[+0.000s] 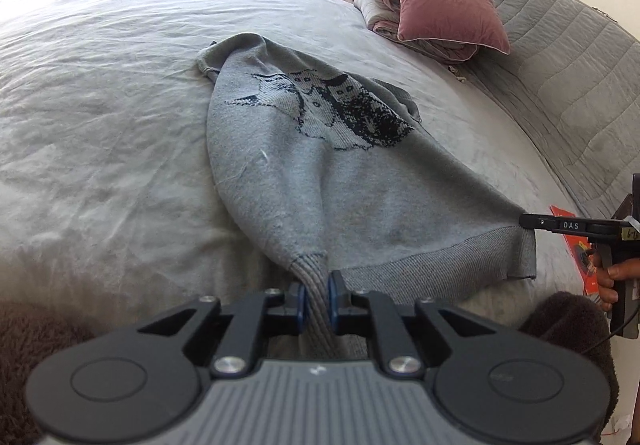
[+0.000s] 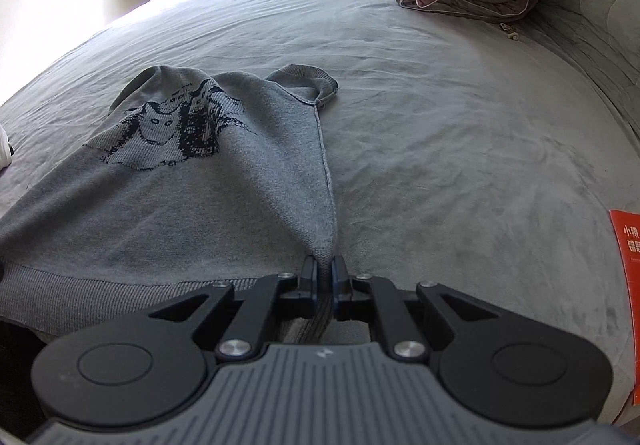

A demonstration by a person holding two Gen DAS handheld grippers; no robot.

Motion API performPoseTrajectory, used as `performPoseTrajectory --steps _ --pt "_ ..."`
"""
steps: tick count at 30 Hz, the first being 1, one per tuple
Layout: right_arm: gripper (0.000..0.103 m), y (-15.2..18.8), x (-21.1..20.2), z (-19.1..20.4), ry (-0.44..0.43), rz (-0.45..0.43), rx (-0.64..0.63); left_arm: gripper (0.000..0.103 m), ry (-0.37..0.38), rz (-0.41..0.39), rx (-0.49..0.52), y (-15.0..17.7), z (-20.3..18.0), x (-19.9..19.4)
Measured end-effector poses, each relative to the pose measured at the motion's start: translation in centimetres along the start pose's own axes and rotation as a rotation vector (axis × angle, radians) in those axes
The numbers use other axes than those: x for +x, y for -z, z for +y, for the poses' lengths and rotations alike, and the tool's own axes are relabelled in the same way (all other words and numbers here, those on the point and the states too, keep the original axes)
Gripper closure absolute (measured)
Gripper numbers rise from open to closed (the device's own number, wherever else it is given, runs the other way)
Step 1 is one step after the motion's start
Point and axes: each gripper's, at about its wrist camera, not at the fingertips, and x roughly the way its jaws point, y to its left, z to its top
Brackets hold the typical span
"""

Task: Fold clothes
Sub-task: 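Release both grippers, leaving the sweater spread with its patterned front up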

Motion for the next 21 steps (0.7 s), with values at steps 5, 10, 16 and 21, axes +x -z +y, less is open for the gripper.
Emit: performPoseTrajectory --steps 5,10,16,21 --pt "0.053 -0.3 1.0 -0.5 0.01 0.018 0.022 0.057 0.029 -0.007 -0.028 -1.4 1.3 0.6" --pt "0.049 -2.0 2.2 -0.1 0.038 0.017 -0.009 0.051 0.014 0.0 -0.068 -4.5 2.9 2.2" --pt "0.049 -4.7 4.8 0.5 0.033 0.021 -0.031 0.041 -0.064 0.01 -0.071 -8.6 4.5 4.9" --pt "0.049 -7.6 7.7 0.3 0.0 0.025 -0.001 0.038 -0.102 0.022 -0.064 -11.8 5.3 7.3"
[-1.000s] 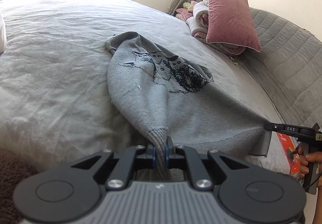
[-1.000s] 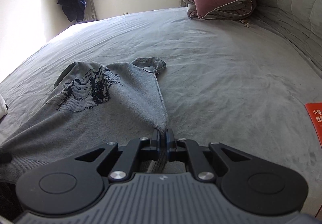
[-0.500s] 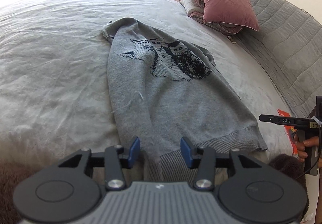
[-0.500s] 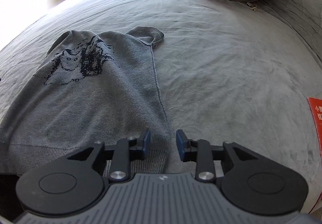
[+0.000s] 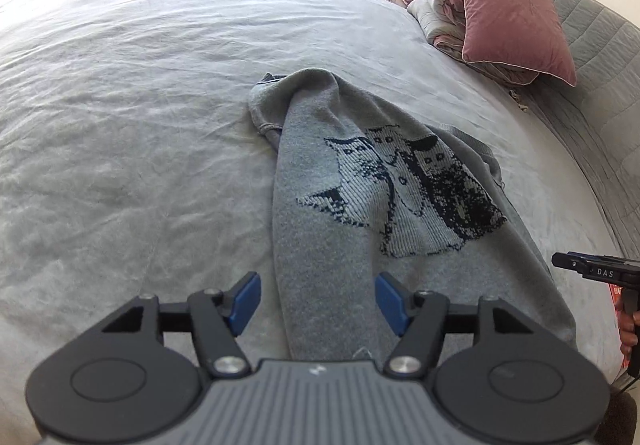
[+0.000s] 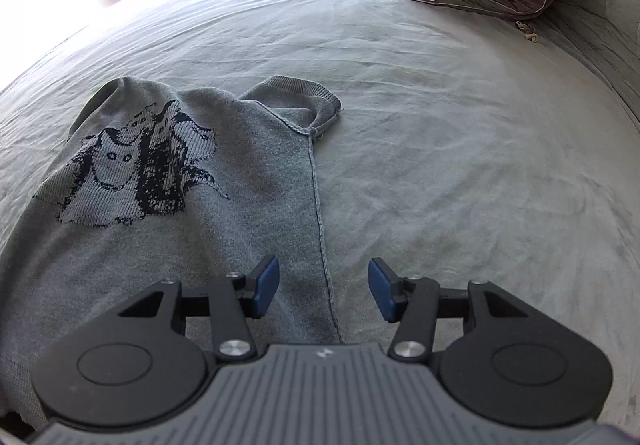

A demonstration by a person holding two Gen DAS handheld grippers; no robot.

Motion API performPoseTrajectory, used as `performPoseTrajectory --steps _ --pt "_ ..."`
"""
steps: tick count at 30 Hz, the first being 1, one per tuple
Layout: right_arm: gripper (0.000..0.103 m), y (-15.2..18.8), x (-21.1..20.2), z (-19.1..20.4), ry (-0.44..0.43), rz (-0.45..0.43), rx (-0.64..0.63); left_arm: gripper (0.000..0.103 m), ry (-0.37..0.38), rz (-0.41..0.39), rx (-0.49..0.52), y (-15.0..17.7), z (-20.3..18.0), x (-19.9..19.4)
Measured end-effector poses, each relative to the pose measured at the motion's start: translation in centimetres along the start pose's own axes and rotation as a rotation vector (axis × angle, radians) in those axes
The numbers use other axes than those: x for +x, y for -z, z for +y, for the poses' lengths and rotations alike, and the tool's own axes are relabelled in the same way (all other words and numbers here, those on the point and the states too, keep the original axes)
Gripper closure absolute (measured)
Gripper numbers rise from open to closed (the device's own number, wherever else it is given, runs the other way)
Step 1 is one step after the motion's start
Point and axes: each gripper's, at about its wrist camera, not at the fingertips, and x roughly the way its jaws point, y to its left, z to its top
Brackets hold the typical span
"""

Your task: Fold clothes

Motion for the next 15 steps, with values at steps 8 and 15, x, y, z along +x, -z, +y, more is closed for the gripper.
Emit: performPoseTrajectory --steps 8,15 --pt "0.049 -5.8 4.9 -1.3 -0.032 -0.031 0.039 0.037 -0.022 0.001 0.073 -5.0 -2.8 3.9" --pt "0.046 -9.5 10.3 -3.9 -0.105 -0.085 0.139 0.033 -0.038 -0.039 0.179 -10.7 -7.7 7.9"
